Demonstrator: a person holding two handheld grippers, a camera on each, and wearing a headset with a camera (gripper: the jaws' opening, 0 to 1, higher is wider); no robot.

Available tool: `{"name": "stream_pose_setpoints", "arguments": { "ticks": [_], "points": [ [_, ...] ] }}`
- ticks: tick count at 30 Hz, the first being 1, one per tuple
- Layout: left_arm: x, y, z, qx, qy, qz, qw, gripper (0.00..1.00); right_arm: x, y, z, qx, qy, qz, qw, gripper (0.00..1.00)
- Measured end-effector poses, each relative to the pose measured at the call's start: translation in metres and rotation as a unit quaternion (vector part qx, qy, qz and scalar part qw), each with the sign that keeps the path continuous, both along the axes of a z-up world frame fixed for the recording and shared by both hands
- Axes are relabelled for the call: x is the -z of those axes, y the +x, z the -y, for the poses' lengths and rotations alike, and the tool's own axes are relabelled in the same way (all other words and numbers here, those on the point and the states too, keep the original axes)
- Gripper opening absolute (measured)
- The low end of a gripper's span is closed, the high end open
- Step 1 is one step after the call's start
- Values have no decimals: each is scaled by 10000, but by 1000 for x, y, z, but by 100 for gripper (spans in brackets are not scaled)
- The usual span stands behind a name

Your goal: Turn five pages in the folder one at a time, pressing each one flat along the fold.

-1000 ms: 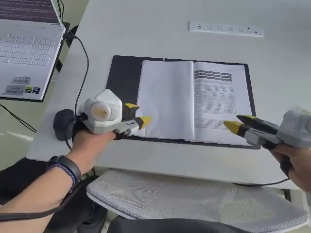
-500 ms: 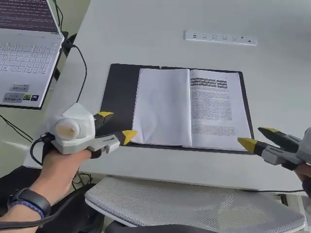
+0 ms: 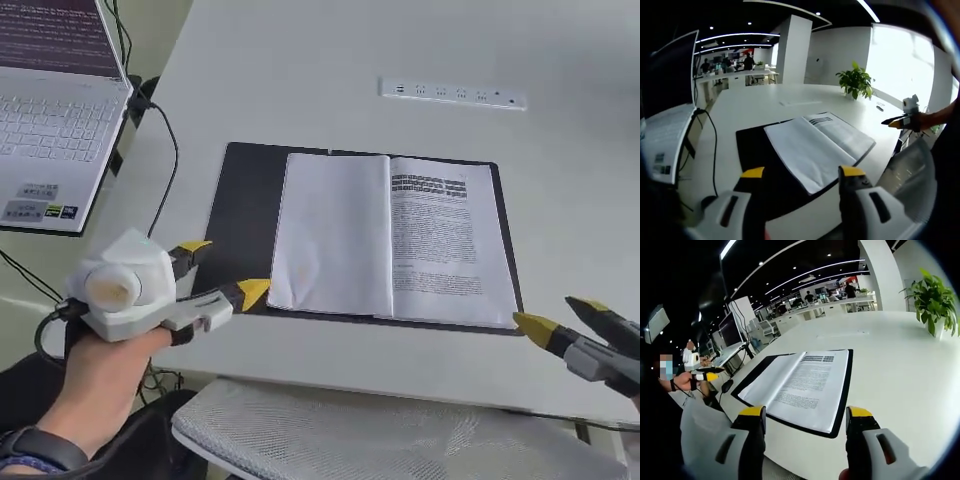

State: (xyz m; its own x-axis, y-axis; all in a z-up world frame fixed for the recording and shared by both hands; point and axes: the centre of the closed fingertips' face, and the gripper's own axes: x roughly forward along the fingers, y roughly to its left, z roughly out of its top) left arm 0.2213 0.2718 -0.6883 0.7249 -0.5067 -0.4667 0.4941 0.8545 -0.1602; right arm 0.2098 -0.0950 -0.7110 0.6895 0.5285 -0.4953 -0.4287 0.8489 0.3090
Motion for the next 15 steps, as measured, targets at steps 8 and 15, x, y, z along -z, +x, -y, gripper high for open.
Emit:
{"name": "stream_pose_setpoints", "arguments": {
  "ticks": [8, 15],
  "points": [
    [3, 2, -1, -12, -64, -45, 10000, 63, 2, 1, 4, 106, -18, -34, 9999, 64],
    [7, 2, 5, -31, -137, -98, 9999, 65, 4, 2, 6, 134, -35, -96, 9999, 63]
  ]
}}
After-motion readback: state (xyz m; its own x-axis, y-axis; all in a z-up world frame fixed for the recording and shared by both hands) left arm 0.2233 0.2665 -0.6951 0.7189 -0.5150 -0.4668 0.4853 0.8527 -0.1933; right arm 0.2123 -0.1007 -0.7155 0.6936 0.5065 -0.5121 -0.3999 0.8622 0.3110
